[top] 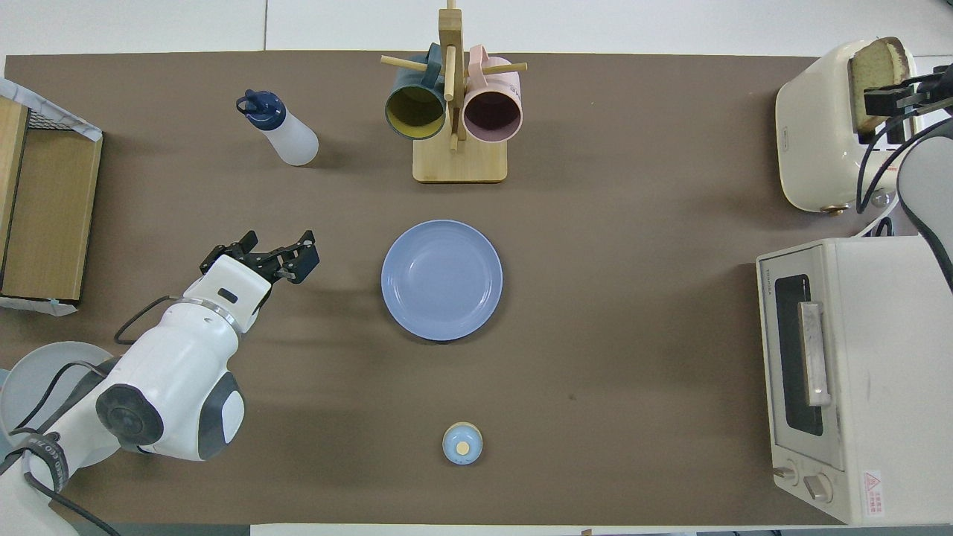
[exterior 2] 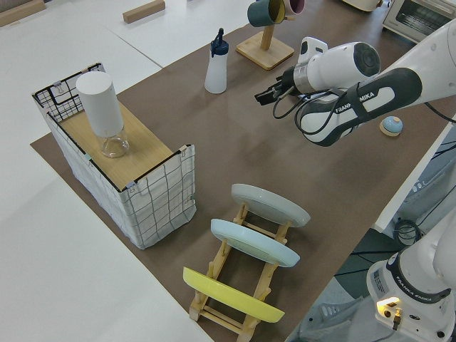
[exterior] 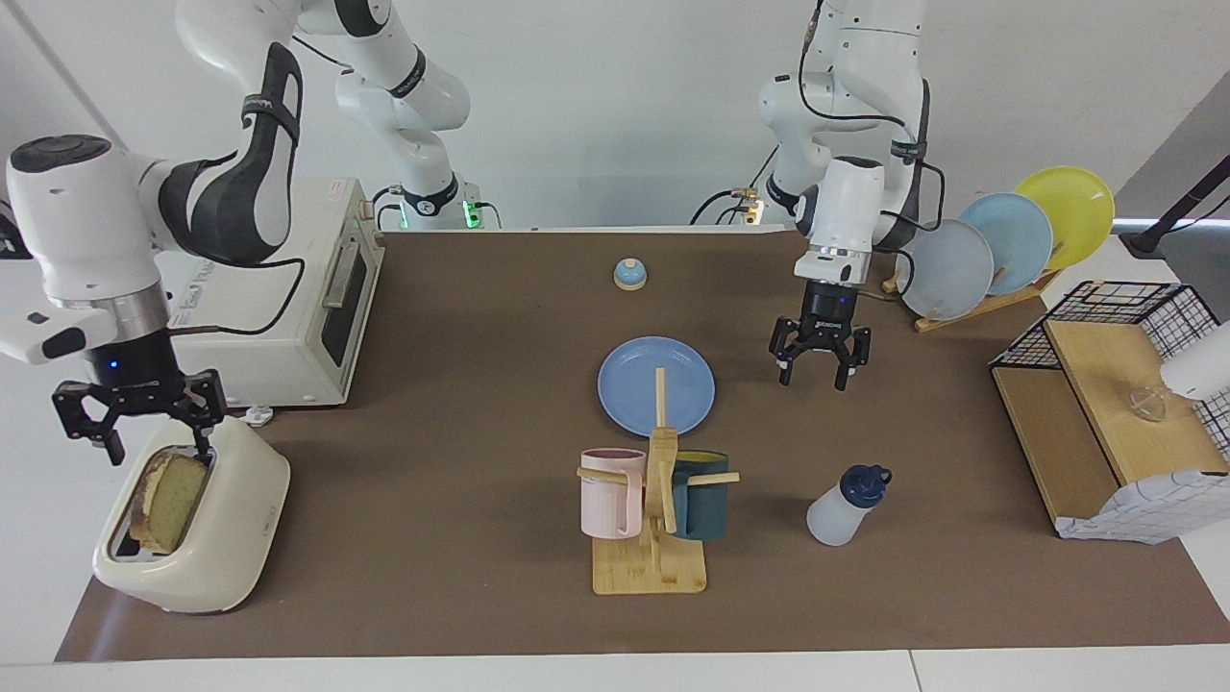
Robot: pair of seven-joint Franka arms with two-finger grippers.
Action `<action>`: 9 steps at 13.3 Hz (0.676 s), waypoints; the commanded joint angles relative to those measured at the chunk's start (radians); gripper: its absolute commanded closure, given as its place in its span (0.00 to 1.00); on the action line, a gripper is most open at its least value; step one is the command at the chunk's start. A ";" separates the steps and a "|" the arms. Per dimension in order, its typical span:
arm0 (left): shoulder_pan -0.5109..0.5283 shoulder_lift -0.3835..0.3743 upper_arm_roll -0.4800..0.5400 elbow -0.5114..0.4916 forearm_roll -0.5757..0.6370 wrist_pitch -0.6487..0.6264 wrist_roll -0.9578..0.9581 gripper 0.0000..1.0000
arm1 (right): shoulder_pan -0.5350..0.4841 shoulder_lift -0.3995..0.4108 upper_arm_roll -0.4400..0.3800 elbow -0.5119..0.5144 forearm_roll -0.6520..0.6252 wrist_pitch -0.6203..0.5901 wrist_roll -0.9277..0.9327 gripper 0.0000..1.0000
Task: Put bread on plate and add seasoning
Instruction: 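Reach the left gripper to the bottle while the right gripper grasps bread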
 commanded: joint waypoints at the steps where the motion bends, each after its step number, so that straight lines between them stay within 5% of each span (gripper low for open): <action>1: 0.005 0.047 0.004 0.050 -0.002 0.020 -0.002 0.00 | -0.017 0.038 0.011 0.029 -0.010 0.042 -0.005 0.20; 5: 0.004 0.090 0.015 0.101 -0.002 0.018 0.001 0.00 | -0.015 0.041 0.011 0.039 -0.032 0.037 -0.019 0.48; 9: -0.014 0.166 0.048 0.176 -0.002 0.023 0.001 0.00 | -0.017 0.046 0.013 0.041 -0.104 0.042 -0.024 0.95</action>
